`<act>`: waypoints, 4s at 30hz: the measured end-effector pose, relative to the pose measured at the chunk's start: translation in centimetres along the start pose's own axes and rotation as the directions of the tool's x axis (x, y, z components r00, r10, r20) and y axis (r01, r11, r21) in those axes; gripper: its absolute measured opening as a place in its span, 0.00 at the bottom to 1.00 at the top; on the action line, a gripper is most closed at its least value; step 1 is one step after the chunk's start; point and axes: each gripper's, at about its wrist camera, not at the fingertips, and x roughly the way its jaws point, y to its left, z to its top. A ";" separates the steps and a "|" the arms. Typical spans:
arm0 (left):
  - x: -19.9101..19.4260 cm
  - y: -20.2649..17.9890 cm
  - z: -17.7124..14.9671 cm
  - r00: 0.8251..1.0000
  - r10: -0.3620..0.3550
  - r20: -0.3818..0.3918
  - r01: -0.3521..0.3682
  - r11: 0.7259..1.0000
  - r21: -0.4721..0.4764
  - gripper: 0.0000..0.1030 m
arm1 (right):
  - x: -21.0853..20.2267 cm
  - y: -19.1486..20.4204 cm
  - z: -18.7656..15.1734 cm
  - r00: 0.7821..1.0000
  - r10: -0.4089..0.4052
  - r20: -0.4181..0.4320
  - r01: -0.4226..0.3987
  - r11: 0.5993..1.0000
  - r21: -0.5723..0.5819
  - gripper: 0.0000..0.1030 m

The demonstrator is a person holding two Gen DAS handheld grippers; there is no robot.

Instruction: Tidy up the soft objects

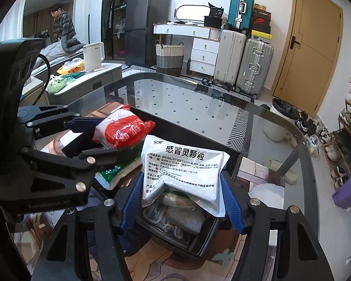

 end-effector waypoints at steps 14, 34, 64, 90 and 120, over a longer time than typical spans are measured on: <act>-0.8 0.3 -0.5 1.000 -0.010 0.014 0.010 1.000 -0.017 0.54 | -0.9 -0.2 0.1 1.000 -0.014 0.023 0.013 1.000 0.013 0.86; -5.5 2.2 -3.1 0.993 0.026 0.115 -0.012 0.993 -0.121 0.95 | -6.7 -0.9 -3.4 0.984 -0.064 0.168 0.040 0.988 0.147 0.99; -5.8 2.6 -5.8 0.979 0.123 0.164 -0.094 0.981 -0.171 1.00 | -7.7 1.0 -5.5 0.955 -0.004 0.296 -0.035 0.992 0.125 0.99; -6.2 2.7 -6.2 0.970 0.131 0.203 -0.092 0.977 -0.193 1.00 | -7.4 0.7 -6.5 0.938 -0.003 0.347 -0.051 0.988 0.147 0.99; -6.5 2.3 -6.1 0.968 0.135 0.211 -0.096 0.977 -0.189 1.00 | -7.4 1.2 -6.4 0.937 -0.005 0.350 -0.048 0.989 0.141 0.99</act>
